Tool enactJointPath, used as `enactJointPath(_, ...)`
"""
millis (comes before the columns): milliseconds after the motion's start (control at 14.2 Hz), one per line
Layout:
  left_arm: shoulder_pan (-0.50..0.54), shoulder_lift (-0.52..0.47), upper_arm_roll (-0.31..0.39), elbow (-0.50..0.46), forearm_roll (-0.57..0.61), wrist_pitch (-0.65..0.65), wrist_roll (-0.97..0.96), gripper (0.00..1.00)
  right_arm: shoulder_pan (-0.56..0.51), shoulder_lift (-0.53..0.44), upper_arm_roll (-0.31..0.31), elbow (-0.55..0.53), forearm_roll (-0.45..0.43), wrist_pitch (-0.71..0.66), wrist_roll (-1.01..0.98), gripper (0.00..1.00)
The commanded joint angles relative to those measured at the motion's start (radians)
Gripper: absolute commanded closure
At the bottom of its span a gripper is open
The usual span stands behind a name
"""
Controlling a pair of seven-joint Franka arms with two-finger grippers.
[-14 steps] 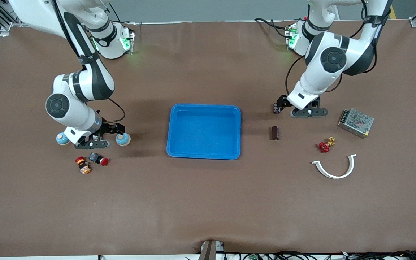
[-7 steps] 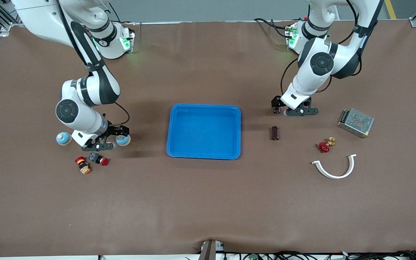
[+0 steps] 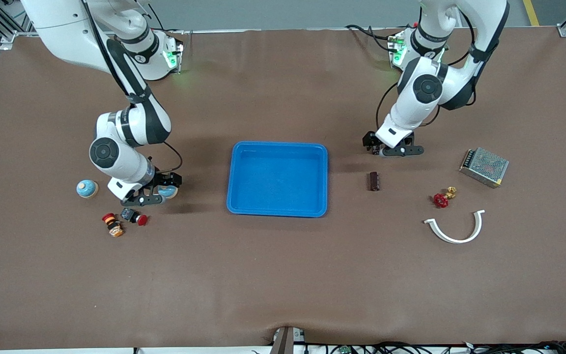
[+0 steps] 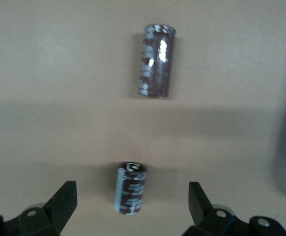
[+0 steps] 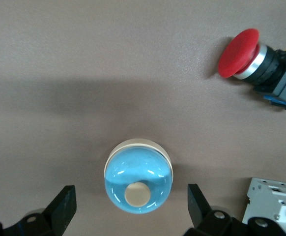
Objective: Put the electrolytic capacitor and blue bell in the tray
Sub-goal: 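Close the right gripper on the bell while the left gripper grips a capacitor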
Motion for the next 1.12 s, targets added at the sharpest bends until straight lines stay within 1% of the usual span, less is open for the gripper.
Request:
enactJointPath(0, -0.021, 0.019, -0.005, -0.026, -0.019, 0.065, -0.014, 0.0, 0.007, 0.006, -0.005, -0.011, -0.003, 0.021, 0.009, 0.0)
enactJointPath(351, -0.032, 0.076, -0.003, -0.037, -0.005, 0.136, -0.013, 0.0, 0.006, 0.023, -0.005, -0.006, -0.003, 0.032, 0.009, 0.0)
enactJointPath(562, -0.026, 0.076, -0.002, -0.063, 0.1, 0.155, -0.014, 0.0, -0.002, 0.043, -0.007, -0.007, -0.003, 0.067, 0.007, 0.0)
enactJointPath(843, -0.027, 0.076, 0.001, -0.063, 0.119, 0.156, -0.014, 0.0, 0.003, 0.052, -0.007, -0.006, -0.003, 0.068, 0.007, 0.0)
enactJointPath(1053, -0.023, 0.071, 0.004, -0.063, 0.162, 0.155, -0.014, 0.0, 0.001, 0.06, -0.007, -0.006, -0.003, 0.07, 0.007, 0.0)
